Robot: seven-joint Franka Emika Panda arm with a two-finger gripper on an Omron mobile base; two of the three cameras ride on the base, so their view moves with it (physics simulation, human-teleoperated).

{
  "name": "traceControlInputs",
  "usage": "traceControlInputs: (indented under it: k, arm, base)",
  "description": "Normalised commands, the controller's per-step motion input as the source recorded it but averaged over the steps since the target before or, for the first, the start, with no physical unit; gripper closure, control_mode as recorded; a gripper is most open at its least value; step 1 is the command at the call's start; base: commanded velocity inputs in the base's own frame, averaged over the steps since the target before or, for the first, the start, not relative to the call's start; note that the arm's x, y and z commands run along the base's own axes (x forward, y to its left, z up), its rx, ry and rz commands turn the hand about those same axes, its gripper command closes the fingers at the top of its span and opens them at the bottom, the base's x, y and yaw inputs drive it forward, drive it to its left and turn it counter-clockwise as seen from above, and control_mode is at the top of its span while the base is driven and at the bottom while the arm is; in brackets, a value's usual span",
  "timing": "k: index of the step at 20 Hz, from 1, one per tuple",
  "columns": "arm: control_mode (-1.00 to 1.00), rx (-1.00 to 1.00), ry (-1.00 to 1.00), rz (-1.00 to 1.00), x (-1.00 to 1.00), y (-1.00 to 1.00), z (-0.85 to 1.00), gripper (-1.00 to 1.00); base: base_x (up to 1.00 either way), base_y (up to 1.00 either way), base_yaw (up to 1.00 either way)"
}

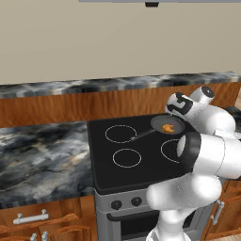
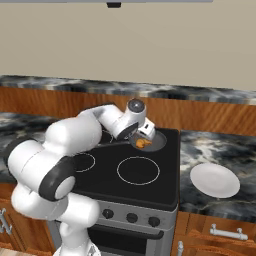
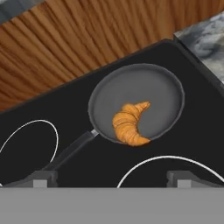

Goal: Pick the croissant and place it on the pan. Then turn on the stove to warm the croissant.

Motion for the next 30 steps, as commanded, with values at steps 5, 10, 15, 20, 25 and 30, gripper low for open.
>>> traceControlInputs:
  k: [5,10,15,20,25,30]
  arm:
    - [-1.00,0.01,0.00,-0.01,-0.50,0.16,0.33,-1.00]
    - [-1.00,0.01,0.00,0.00,-0.55,0.24,0.32,-1.00]
    - [-1.00,0.00,0.00,-0.02,-0.57,0.31,0.18,-1.00]
    - [-1.00,0.00,0.00,-0.02,-0.52,0.28,0.08,-1.00]
    - [-1.00,0.00,0.00,-0.01,-0.32,0.11,0.01,-1.00]
    - [-1.00,0.00,0.00,0.00,-0.08,0.10,0.00,-1.00]
  base:
    - [0.00,0.00,0.00]
    - [0.00,0.00,0.00]
    - [0.00,0.00,0.00]
    - [0.00,0.00,0.00]
    - [0.00,0.00,0.00]
    - [0.00,0.00,0.00]
